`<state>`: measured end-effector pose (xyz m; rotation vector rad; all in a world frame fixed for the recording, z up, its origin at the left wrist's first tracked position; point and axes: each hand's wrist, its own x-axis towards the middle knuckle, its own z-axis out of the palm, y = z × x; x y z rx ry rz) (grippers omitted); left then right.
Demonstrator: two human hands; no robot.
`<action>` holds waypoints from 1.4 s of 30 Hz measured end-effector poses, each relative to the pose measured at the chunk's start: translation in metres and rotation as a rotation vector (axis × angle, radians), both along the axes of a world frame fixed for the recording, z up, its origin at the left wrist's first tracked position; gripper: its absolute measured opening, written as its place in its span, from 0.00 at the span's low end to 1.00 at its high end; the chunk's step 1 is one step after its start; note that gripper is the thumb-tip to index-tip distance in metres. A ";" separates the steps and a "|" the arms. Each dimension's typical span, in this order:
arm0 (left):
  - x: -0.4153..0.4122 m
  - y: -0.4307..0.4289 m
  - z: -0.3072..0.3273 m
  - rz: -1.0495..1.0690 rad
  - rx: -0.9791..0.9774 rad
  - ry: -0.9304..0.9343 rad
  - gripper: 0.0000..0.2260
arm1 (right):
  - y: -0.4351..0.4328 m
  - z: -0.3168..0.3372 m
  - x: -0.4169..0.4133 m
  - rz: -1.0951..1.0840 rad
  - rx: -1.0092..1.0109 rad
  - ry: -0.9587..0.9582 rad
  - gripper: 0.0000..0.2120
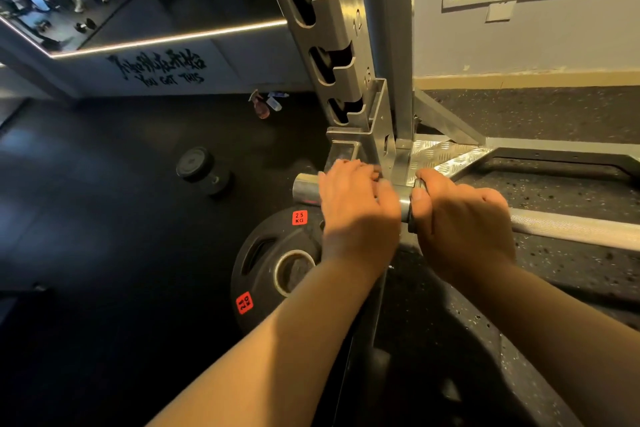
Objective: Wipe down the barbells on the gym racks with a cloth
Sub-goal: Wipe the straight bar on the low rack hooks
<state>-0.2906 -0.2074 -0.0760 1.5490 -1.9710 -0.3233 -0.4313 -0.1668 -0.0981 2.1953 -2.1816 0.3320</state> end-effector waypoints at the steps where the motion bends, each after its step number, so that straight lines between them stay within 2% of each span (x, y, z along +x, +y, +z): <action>1: 0.002 0.006 -0.003 -0.064 -0.004 0.011 0.11 | 0.000 -0.002 0.000 -0.001 0.003 0.002 0.18; 3: 0.020 0.008 -0.001 -0.255 -0.053 -0.101 0.13 | 0.000 -0.004 -0.001 -0.002 -0.027 -0.017 0.17; 4: 0.035 0.001 -0.004 -0.306 -0.119 -0.179 0.13 | -0.001 -0.004 -0.001 0.004 -0.042 -0.028 0.17; 5: 0.048 -0.006 -0.003 -0.270 -0.084 -0.159 0.13 | -0.001 -0.004 -0.001 0.013 -0.052 -0.021 0.17; 6: 0.057 -0.014 0.000 -0.173 -0.075 -0.160 0.12 | -0.001 -0.004 0.000 0.020 -0.055 0.001 0.16; 9: 0.054 -0.026 0.001 0.226 0.079 0.016 0.11 | 0.001 -0.005 0.000 0.021 -0.033 0.034 0.14; 11: 0.032 -0.025 0.003 0.369 0.110 0.048 0.10 | 0.003 -0.004 0.001 0.022 -0.020 0.056 0.13; 13: 0.003 -0.014 0.007 0.257 0.040 -0.024 0.07 | 0.003 -0.005 0.000 0.042 -0.030 0.075 0.13; 15: -0.010 0.003 0.005 -0.022 0.023 -0.137 0.06 | 0.002 -0.005 -0.001 0.068 -0.075 0.060 0.13; 17: 0.007 -0.002 0.008 -0.254 0.003 -0.182 0.07 | 0.002 -0.003 -0.001 0.059 -0.096 0.038 0.14; 19: 0.036 -0.013 0.011 -0.356 -0.027 -0.221 0.08 | 0.002 -0.004 0.000 0.046 -0.072 0.076 0.16; 21: 0.055 -0.022 0.013 -0.255 -0.045 -0.259 0.10 | 0.002 -0.007 0.001 0.066 -0.093 0.116 0.15; 25: 0.040 -0.029 0.008 0.095 0.079 -0.078 0.13 | 0.000 -0.012 0.000 0.070 -0.186 0.093 0.13; 27: 0.023 -0.031 0.002 0.268 0.110 -0.125 0.13 | 0.000 -0.015 0.001 0.060 -0.207 0.082 0.12; 28: 0.013 -0.028 -0.003 0.269 0.074 -0.152 0.13 | 0.000 -0.017 0.001 0.059 -0.209 0.080 0.12; 29: 0.003 -0.022 -0.007 0.211 0.038 -0.151 0.12 | 0.000 -0.017 0.001 0.058 -0.217 0.066 0.12; 33: -0.010 0.001 -0.012 -0.255 -0.046 -0.172 0.12 | 0.002 -0.010 0.000 0.055 -0.232 -0.030 0.16; 35: 0.012 -0.008 -0.007 -0.436 -0.087 -0.239 0.10 | 0.004 -0.008 0.000 0.063 -0.174 0.020 0.17; 36: 0.025 -0.016 -0.005 -0.445 -0.043 -0.249 0.10 | 0.004 -0.007 0.000 0.063 -0.146 0.048 0.16; 38: 0.050 -0.028 0.001 -0.244 0.166 -0.087 0.14 | 0.003 -0.008 0.000 0.059 -0.116 0.087 0.13; 40: 0.064 -0.042 0.001 0.030 0.247 0.097 0.13 | 0.002 -0.010 0.001 0.069 -0.145 0.112 0.13; 42: 0.056 -0.054 0.003 0.221 0.290 0.121 0.12 | 0.001 -0.013 0.001 0.069 -0.176 0.115 0.14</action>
